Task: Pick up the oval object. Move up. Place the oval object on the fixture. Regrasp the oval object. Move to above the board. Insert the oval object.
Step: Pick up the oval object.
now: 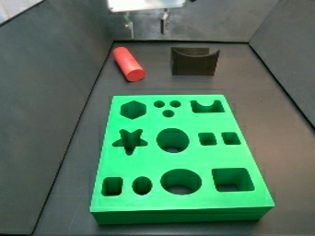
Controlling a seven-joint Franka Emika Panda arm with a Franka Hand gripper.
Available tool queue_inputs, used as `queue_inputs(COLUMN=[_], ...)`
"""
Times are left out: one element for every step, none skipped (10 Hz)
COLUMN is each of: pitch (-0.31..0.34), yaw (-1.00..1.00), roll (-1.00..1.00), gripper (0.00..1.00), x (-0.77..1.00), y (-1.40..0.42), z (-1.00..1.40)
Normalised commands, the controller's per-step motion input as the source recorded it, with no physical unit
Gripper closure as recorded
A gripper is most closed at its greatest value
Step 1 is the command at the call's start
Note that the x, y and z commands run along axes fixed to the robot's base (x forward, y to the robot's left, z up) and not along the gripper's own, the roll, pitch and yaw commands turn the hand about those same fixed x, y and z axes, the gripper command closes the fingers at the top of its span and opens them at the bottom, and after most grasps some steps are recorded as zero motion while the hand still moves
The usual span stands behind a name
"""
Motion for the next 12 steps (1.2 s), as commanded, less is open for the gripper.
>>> queue_inputs(pitch=[0.000, -0.011, 0.000, 0.000, 0.000, 0.000, -0.010, -0.031, -0.043, -0.020, 0.000, -0.033], yaw=[0.13, 0.07, 0.10, 0.09, 0.11, 0.00, 0.00, 0.00, 0.00, 0.00, 0.00, 0.00], roll=[0.00, 0.08, 0.09, 0.07, 0.05, 0.00, 0.00, 0.00, 0.00, 0.00, 0.05, 0.00], gripper=[0.00, 0.00, 0.00, 0.00, 0.00, 0.00, 0.00, 0.00, 0.00, 0.00, 0.00, 0.00], x=[0.00, -0.17, -0.23, -0.20, -0.25, -0.43, -0.29, -0.31, -0.23, -0.08, -0.13, -0.02], y=[0.00, 0.00, 0.00, 0.00, 0.00, 0.00, 0.00, 0.00, 0.00, 0.00, 0.02, 0.07], z=[-0.30, -0.50, -0.49, -0.27, -0.31, -0.26, -0.18, -0.23, -0.51, -0.86, -0.92, -0.75])
